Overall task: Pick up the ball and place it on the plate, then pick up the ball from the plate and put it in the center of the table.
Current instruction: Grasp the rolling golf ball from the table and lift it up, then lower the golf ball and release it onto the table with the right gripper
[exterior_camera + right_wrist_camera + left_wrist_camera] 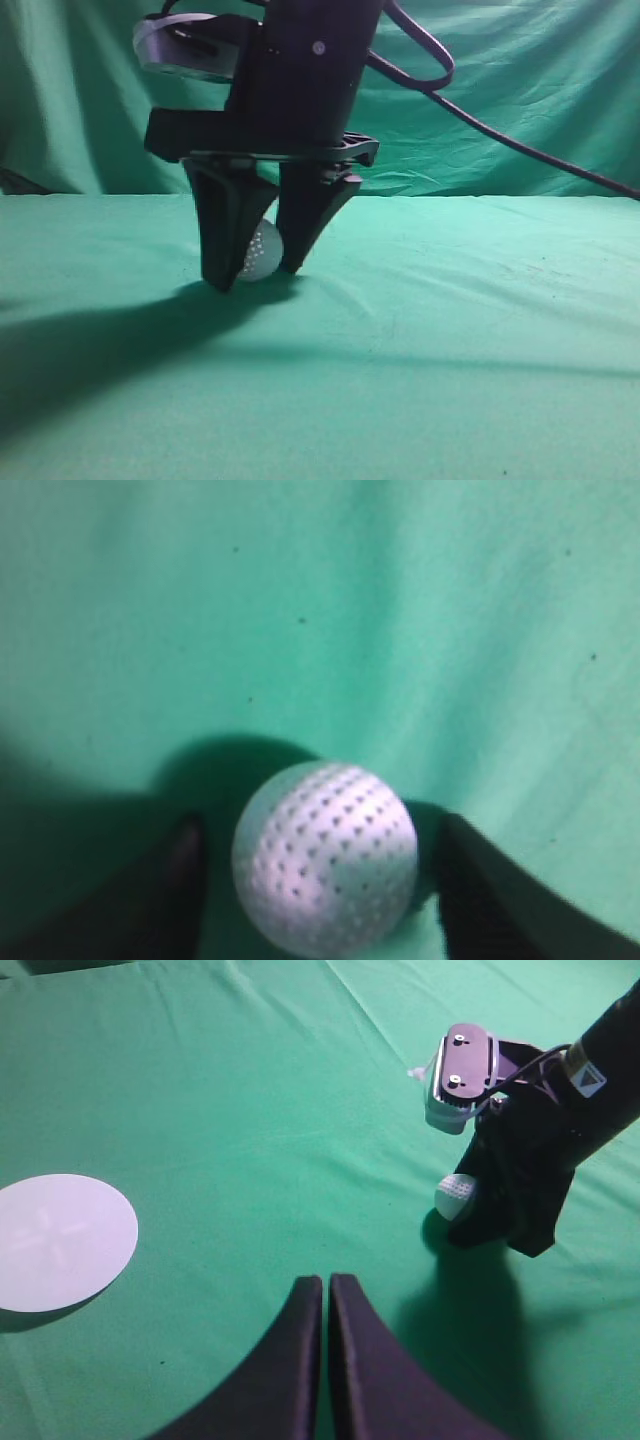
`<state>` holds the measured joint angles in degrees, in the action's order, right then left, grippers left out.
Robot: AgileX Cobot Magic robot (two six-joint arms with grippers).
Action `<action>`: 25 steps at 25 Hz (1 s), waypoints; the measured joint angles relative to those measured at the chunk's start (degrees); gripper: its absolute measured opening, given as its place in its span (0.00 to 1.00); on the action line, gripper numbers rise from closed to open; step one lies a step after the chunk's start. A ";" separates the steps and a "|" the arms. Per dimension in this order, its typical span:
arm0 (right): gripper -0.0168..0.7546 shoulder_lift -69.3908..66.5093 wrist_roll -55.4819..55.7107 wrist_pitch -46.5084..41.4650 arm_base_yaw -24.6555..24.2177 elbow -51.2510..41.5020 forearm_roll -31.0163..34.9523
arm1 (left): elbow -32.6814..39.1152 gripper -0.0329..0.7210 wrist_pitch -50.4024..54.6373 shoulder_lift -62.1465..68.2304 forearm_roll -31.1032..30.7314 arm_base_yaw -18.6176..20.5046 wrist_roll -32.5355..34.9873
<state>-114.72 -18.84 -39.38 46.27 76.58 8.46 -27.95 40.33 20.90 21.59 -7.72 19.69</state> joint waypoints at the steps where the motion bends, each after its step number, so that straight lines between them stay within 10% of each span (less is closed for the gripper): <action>1: 0.56 0.00 0.00 0.63 0.00 0.00 0.00 | 0.00 0.04 0.00 0.00 -0.08 0.00 0.00; 3: 0.44 -0.11 0.00 1.12 0.00 0.00 0.00 | 0.00 0.04 0.00 0.00 -0.08 0.00 0.00; 25: 0.46 -2.73 5.16 -10.18 -3.33 24.63 -3.86 | -5.45 0.04 4.54 12.73 -0.04 0.00 0.60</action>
<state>-117.45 -13.68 -49.57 42.94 101.22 4.60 -33.40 44.87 33.63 21.55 -7.72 20.29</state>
